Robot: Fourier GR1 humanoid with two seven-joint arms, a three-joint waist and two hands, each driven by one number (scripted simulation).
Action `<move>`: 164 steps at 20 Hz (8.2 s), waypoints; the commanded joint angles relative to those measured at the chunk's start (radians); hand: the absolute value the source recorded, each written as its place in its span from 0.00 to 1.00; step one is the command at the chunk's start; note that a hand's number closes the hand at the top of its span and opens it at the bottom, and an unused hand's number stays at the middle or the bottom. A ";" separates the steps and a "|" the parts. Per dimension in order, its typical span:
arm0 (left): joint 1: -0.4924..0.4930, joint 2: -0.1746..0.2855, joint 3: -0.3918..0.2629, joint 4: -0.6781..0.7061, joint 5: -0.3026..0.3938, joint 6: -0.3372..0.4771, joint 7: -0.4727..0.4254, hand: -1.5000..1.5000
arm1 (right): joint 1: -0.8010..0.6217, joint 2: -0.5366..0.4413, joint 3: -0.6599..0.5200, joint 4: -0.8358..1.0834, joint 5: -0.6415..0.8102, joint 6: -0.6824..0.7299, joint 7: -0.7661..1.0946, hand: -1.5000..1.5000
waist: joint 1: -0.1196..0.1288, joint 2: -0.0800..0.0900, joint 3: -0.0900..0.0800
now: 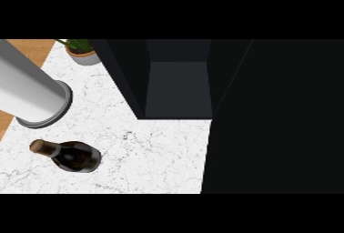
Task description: Pick up the wine, place it into the cabinet and close the cabinet
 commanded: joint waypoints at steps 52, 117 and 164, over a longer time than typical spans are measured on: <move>-0.138 -0.207 -0.035 1.142 -0.896 -0.528 -0.843 0.00 | -0.006 -0.069 0.055 -0.239 0.010 -0.076 0.109 0.00 | -0.034 0.006 -0.001; -0.014 -0.479 -0.084 1.310 -0.770 -0.188 -1.384 1.00 | 0.036 -0.117 -0.020 -0.197 -0.069 -0.075 0.039 0.00 | 0.001 -0.002 0.003; -0.453 -0.482 -0.821 1.185 -0.407 0.782 -0.998 1.00 | 0.019 -0.051 -0.046 -0.159 -0.063 -0.003 0.042 0.00 | -0.023 0.009 0.000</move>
